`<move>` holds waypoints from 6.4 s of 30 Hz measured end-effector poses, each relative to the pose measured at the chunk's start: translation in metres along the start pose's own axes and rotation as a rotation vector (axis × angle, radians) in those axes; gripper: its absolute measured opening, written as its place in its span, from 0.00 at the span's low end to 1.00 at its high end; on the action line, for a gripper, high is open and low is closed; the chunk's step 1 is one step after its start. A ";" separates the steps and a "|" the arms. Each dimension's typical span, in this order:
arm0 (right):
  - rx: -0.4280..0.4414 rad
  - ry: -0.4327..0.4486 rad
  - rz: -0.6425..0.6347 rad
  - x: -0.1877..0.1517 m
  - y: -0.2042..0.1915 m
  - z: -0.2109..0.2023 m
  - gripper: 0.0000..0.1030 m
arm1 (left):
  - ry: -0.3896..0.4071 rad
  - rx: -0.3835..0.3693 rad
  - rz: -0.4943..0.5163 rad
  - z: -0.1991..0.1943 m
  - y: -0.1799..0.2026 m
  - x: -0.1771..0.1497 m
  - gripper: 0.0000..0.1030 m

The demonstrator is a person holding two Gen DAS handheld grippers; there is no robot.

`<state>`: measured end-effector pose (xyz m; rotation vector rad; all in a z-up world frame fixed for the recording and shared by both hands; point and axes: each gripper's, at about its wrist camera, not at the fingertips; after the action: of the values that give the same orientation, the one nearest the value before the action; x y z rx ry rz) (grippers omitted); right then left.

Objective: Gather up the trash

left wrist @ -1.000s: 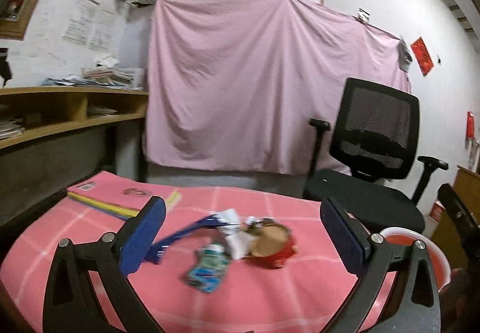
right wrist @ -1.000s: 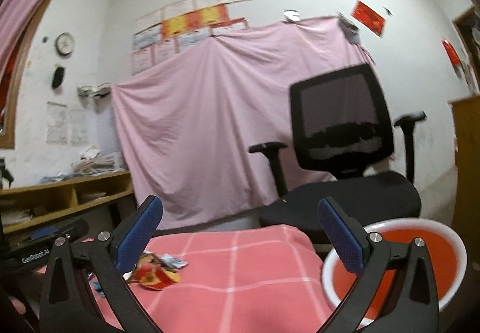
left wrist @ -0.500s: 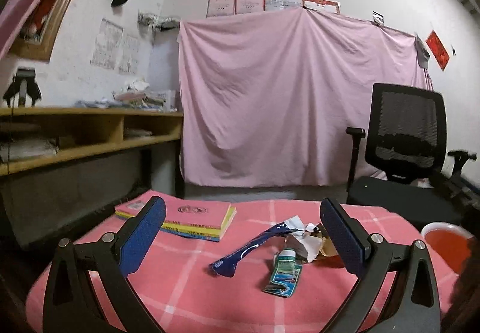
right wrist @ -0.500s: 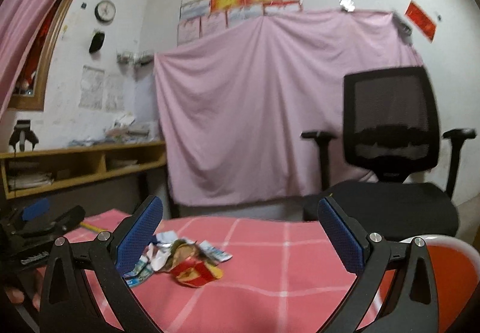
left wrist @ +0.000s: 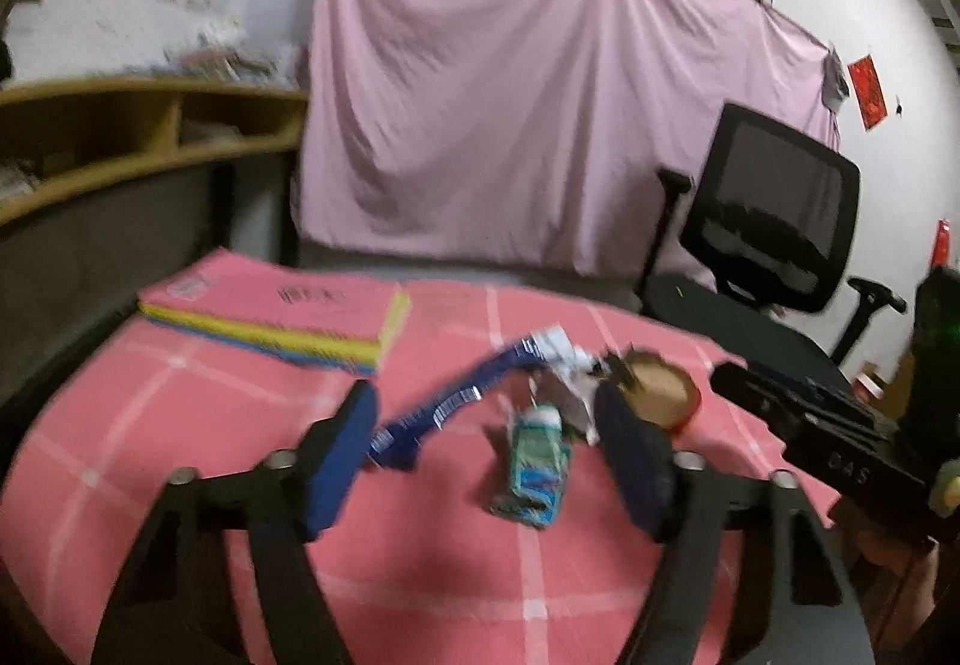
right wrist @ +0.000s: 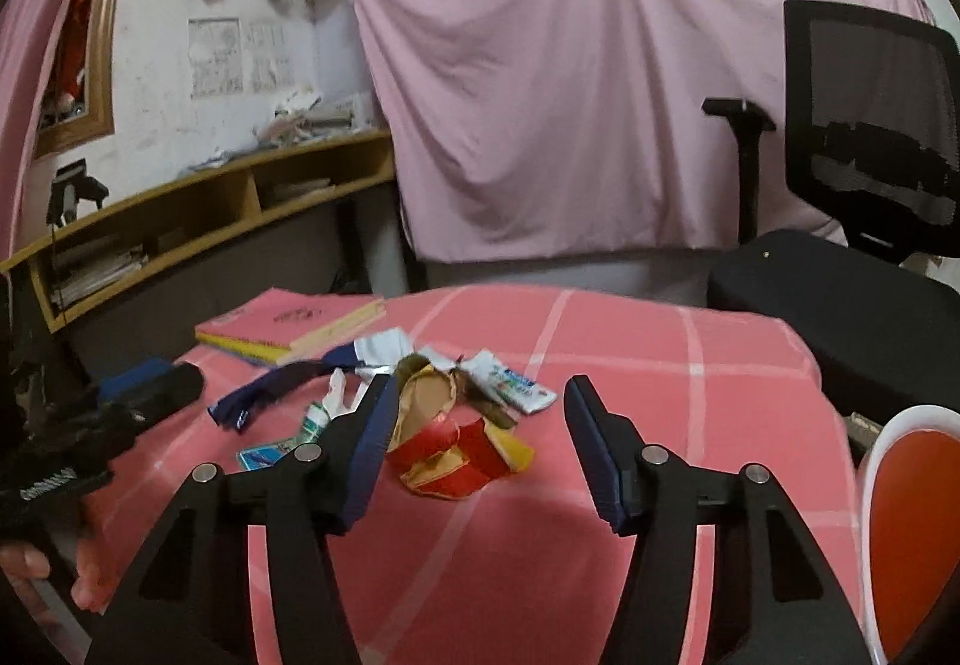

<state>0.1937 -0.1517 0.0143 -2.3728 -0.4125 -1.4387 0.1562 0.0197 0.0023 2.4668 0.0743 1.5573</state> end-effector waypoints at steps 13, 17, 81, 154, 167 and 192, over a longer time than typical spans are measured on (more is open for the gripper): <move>0.069 -0.164 0.016 -0.003 -0.003 0.027 0.32 | -0.170 -0.085 0.001 0.019 0.014 -0.003 0.48; 0.094 -0.178 0.036 -0.005 -0.002 0.027 0.23 | -0.215 -0.098 0.016 0.028 0.018 -0.003 0.44; -0.522 0.407 0.392 -0.055 0.183 -0.179 0.12 | -0.135 -0.527 0.285 0.070 0.302 0.046 0.19; -0.489 0.432 0.313 -0.025 0.146 -0.170 1.00 | 0.101 -0.167 0.171 0.061 0.173 0.036 0.95; -0.462 0.401 0.241 -0.023 0.105 -0.147 1.00 | 0.140 -0.063 0.140 0.025 0.123 0.042 0.95; -0.342 0.442 0.072 0.014 -0.008 -0.093 1.00 | 0.167 0.033 0.155 -0.003 -0.001 0.042 0.95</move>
<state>0.1226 -0.1836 0.0677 -2.1789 0.0365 -2.0644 0.1714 0.0280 0.0406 2.4131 -0.0659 1.8379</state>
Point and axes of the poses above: each gripper's, at about its wrist camera, not at the fingertips, and z roughly the way its jaws point, y to its right, x to its top, and after that the axes turned 2 degrees about z, right-handed
